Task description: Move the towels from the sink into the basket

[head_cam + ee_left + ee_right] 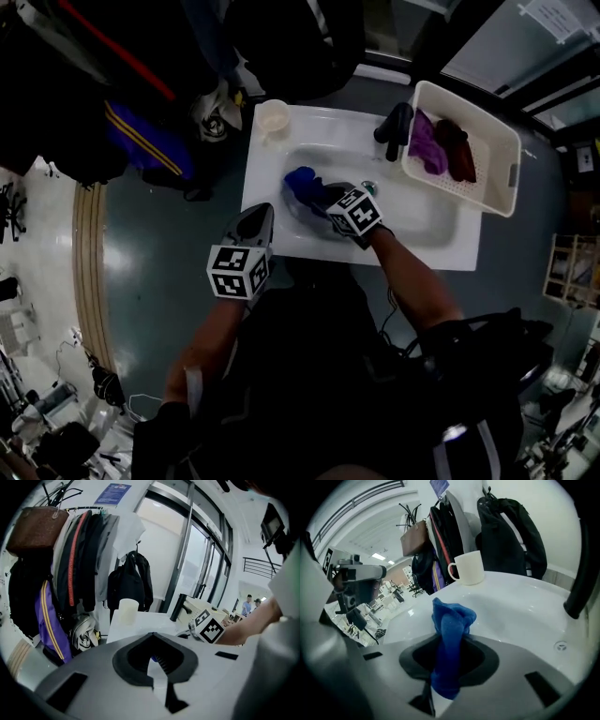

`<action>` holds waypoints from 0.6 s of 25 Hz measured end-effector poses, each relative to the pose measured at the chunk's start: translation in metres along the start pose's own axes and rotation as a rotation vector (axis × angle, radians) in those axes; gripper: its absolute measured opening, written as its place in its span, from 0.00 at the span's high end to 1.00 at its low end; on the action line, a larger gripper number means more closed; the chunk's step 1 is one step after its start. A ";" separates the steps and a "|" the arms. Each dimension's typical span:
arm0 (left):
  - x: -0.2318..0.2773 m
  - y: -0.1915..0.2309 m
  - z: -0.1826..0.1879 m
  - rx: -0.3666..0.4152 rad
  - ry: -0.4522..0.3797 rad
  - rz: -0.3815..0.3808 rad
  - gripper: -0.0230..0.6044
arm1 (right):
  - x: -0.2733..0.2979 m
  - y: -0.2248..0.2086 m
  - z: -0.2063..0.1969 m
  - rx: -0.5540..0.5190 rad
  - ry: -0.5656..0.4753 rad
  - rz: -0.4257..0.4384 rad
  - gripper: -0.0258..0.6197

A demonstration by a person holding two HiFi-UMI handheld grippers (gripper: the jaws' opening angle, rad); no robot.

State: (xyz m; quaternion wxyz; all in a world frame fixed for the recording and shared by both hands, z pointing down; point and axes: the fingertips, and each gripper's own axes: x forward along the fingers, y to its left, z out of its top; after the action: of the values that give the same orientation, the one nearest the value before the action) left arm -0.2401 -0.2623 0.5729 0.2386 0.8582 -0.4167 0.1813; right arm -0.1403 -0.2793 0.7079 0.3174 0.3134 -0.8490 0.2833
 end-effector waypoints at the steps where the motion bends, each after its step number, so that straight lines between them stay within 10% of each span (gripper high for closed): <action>1: 0.002 -0.001 0.005 0.007 -0.007 -0.012 0.96 | -0.006 0.000 0.003 0.009 -0.018 -0.009 0.80; 15: 0.028 -0.052 0.056 0.085 -0.073 -0.185 0.96 | -0.125 0.020 0.036 0.071 -0.217 -0.123 0.80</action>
State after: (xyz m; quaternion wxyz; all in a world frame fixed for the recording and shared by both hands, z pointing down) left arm -0.1763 -0.2835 0.5274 0.2026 0.9084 -0.3360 0.1446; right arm -0.0922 -0.2464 0.5895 0.2290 0.4049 -0.8470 0.2575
